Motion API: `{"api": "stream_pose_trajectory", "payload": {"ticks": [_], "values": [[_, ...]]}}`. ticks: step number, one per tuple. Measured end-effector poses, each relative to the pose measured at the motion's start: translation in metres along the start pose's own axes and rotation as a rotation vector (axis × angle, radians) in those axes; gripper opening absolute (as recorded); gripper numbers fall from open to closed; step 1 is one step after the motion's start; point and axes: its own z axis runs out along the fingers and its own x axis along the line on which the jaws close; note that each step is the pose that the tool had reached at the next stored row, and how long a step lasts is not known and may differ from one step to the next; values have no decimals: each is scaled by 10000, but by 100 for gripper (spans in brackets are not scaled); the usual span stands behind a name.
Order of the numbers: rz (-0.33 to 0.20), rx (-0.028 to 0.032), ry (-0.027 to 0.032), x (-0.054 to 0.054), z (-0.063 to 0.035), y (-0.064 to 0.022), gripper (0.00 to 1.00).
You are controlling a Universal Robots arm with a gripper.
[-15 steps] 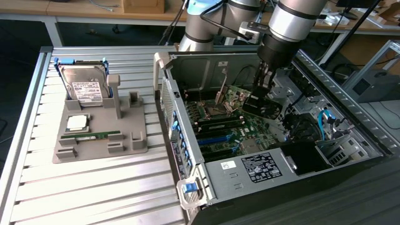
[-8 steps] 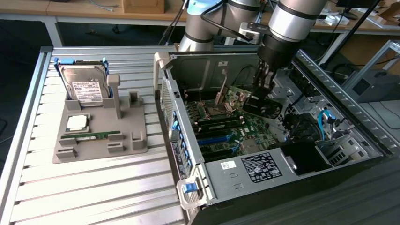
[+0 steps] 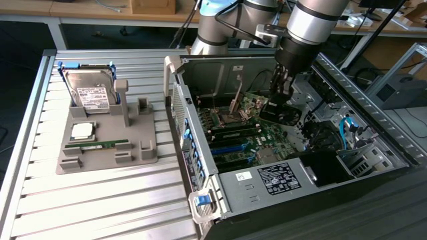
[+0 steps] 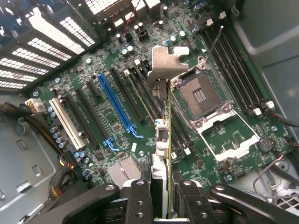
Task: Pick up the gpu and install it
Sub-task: 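Insert the gpu into the slot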
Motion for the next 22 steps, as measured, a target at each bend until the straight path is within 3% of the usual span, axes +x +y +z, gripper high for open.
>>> {"api": "stream_pose_trajectory", "payload": {"ticks": [22], "values": [[-982,53,5,0,0,0,27]]}}
